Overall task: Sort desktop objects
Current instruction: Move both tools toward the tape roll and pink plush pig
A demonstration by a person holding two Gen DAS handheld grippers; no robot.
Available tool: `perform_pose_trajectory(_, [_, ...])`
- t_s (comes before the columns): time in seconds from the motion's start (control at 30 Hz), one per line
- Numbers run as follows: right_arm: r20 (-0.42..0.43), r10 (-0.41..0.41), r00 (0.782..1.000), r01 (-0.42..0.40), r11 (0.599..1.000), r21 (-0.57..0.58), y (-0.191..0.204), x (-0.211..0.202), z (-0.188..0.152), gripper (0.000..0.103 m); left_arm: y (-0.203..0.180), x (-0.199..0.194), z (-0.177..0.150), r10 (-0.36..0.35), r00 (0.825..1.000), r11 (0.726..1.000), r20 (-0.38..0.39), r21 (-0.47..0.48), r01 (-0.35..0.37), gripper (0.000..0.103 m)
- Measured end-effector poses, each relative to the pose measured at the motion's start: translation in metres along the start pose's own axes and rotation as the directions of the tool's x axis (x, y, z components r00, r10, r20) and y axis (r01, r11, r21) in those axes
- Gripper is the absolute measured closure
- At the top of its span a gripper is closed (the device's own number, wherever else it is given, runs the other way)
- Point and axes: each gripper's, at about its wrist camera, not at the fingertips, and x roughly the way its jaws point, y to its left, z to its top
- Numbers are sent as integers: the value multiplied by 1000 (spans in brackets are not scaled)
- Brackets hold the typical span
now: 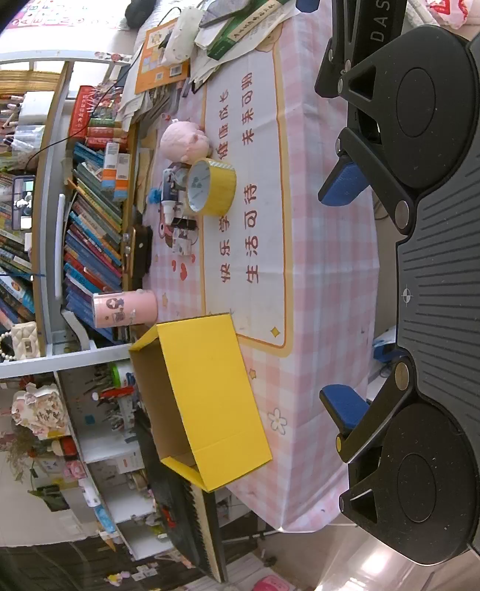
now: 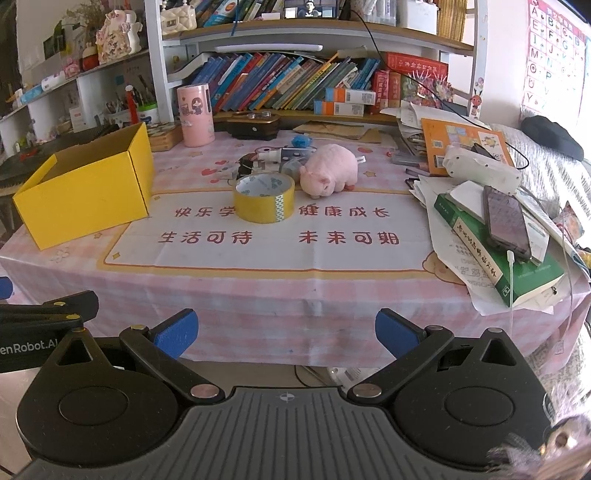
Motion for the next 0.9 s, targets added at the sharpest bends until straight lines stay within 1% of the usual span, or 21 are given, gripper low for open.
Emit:
perform_pose_trajectory(0.47, [8,13,1000,-13,1000,9,0,0,-1,0,6,2,0,-9,1000,1000,13,-7,10,0])
perform_pose_trajectory(0.63, [4,18,1000,-18,1000,10,4,0,-1,0,10,6,-1,-30,1000,999,-2,-23,30,0])
perform_pose_trajectory(0.9, [3,15,1000,-15,1000,10,4,1,-1,0,11,7,-2,-35,999,999,-4,-18,35,0])
